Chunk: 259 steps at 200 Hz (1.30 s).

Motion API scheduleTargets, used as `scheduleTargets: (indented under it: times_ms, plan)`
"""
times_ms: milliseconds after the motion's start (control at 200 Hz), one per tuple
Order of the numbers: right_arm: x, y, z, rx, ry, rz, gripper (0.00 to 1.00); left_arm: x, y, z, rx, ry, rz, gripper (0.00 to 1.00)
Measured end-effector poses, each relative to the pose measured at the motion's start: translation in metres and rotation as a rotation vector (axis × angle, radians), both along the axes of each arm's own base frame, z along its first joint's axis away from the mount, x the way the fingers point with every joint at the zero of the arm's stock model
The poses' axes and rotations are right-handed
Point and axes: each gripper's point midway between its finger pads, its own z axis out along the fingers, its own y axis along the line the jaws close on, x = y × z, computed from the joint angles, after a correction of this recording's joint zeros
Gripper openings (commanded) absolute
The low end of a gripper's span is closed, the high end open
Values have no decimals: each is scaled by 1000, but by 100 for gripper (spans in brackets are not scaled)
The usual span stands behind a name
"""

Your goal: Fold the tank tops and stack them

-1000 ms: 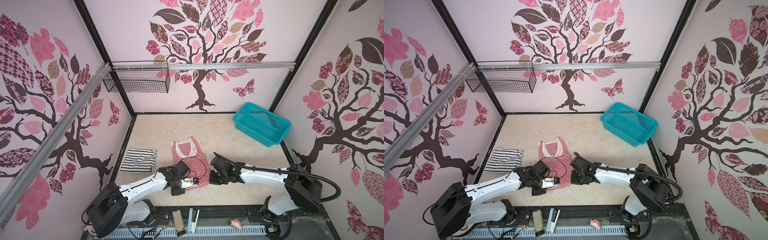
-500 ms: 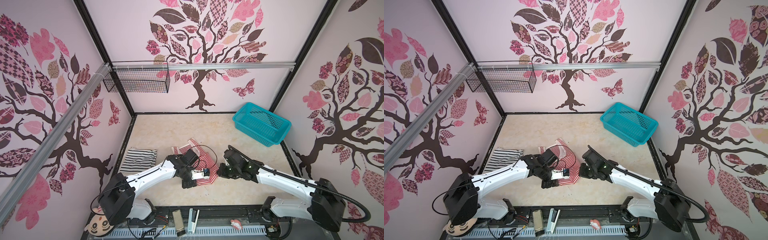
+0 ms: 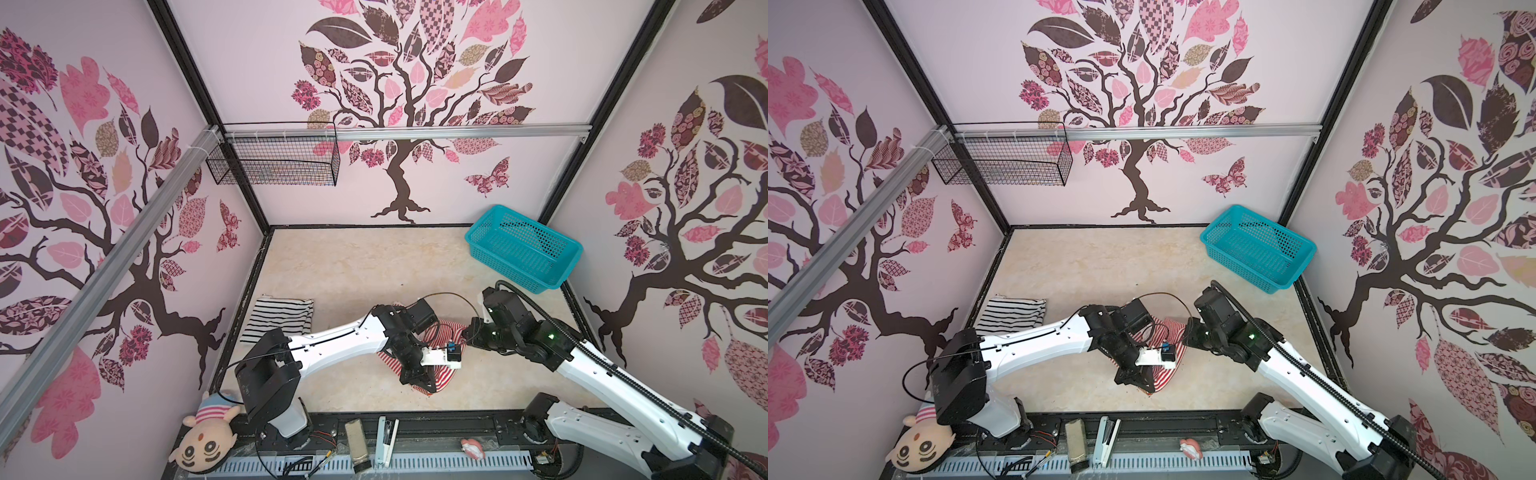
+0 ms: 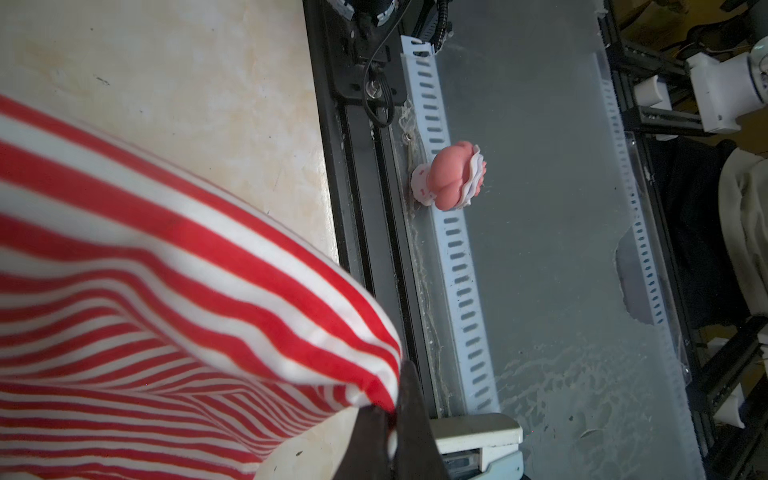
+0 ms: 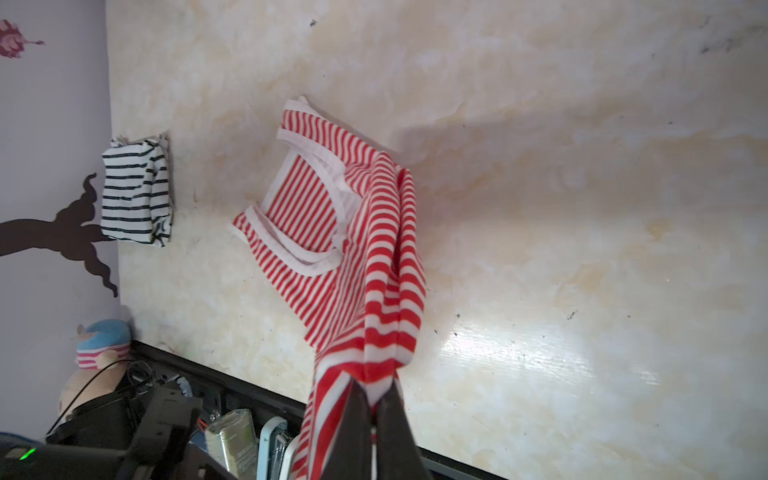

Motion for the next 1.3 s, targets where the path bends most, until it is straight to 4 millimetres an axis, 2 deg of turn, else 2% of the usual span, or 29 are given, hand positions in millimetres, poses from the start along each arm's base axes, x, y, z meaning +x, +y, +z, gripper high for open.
scheduleTargets:
  times_ms: [85,185,270,355,535,670,895,1051,1171,1296]
  plan:
    - [7,5,11,-11,-11,17,0,3,-1,7,-24,-1,23,0]
    - [18,14,9,-43,2,37,0,14,8,22,-78,-15,86,0]
    - [30,23,1,-71,19,53,0,37,24,32,-114,-34,186,1]
    - [45,31,-8,-88,37,61,0,65,38,34,-128,-49,281,1]
    - [79,54,-30,-104,82,94,0,116,66,16,-94,-43,431,1]
    - [107,75,-42,-113,93,134,0,136,85,-7,-48,-17,489,1]
    - [142,99,-80,-148,144,194,1,144,104,-46,47,-1,514,1]
    - [159,111,-103,-153,188,228,1,158,122,-54,68,-9,583,0]
    - [164,119,-105,-135,196,243,2,172,135,-55,79,-34,638,0]
    - [168,128,-97,-94,182,259,4,173,144,-53,93,-77,664,0]
